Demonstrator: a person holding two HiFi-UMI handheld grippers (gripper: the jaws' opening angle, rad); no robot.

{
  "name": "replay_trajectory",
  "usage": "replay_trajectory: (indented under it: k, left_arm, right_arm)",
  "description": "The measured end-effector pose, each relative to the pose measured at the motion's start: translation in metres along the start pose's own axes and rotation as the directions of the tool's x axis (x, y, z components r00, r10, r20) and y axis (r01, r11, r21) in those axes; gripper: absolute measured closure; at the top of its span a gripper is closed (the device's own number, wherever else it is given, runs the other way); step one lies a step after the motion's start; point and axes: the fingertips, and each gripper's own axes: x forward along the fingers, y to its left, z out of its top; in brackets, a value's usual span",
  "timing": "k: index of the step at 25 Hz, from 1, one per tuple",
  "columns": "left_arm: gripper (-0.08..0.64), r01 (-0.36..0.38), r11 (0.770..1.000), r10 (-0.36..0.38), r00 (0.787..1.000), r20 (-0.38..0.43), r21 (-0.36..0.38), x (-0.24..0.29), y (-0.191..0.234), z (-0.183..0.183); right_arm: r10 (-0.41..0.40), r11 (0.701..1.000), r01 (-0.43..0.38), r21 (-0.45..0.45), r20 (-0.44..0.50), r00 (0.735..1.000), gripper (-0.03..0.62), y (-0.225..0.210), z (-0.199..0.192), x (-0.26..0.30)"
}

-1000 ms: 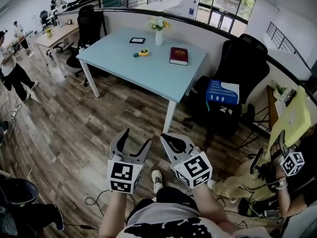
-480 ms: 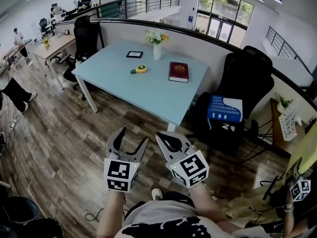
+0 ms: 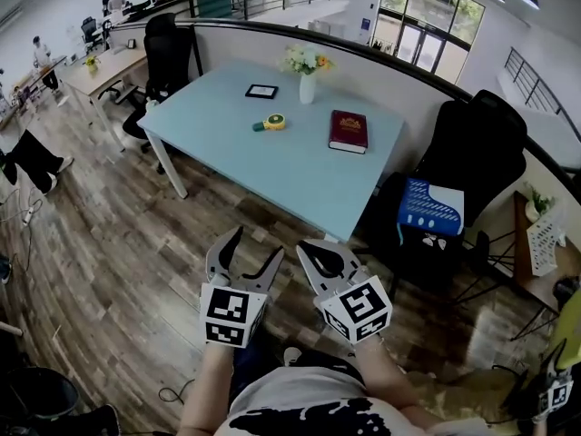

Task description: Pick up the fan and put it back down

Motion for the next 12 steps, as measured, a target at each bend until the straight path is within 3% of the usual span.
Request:
replay_trajectory:
  k: [6,12]
  left_arm:
    - [0.236,0.066,0.997,-0.067,0.998,-0.013,-0.025,0.050,0.042,-0.007]
    - [0.236,0.164,0.986,-0.164,0.986,-0.003,0.028,0.106,0.096,0.009]
  right_arm:
    - [-0.071,0.997,0.072,0.020,-0.027,0.997,0.588,-0.031,-0.010,0.049]
    - [-0.182,0.983,0.182,0.022,-0.022,0.983,0.588,-0.067,0.005,0.110]
